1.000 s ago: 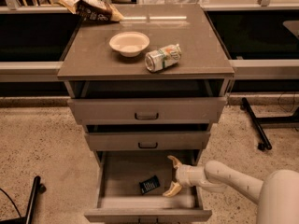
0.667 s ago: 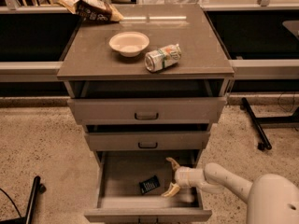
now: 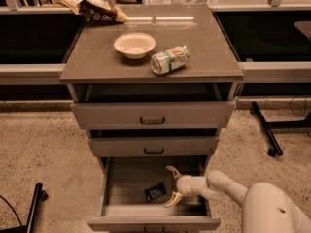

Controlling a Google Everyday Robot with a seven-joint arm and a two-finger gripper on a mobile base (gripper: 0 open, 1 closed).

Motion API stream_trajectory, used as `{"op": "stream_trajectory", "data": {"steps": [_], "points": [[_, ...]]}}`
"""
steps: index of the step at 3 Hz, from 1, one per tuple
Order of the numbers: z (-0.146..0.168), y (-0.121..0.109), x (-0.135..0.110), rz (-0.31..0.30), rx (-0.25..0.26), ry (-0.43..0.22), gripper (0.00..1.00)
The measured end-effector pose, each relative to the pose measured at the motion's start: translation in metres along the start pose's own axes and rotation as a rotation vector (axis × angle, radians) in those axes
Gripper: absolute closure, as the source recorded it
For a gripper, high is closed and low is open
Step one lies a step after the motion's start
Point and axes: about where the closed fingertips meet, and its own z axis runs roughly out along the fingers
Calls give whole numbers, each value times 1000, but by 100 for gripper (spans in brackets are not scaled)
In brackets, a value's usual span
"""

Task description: Pick rxbar blueberry from bottom drawer and place on counter

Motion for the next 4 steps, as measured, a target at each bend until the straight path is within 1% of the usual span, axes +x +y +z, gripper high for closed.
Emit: {"op": "stream_trajectory", "data": {"steps": [1, 2, 3, 4], "points": [[1, 0, 0, -1, -2, -4, 0], [10, -1, 0, -37, 9, 19, 0], [45, -2, 11, -136, -4, 90, 0], [76, -7, 24, -199, -55, 142, 0]]}}
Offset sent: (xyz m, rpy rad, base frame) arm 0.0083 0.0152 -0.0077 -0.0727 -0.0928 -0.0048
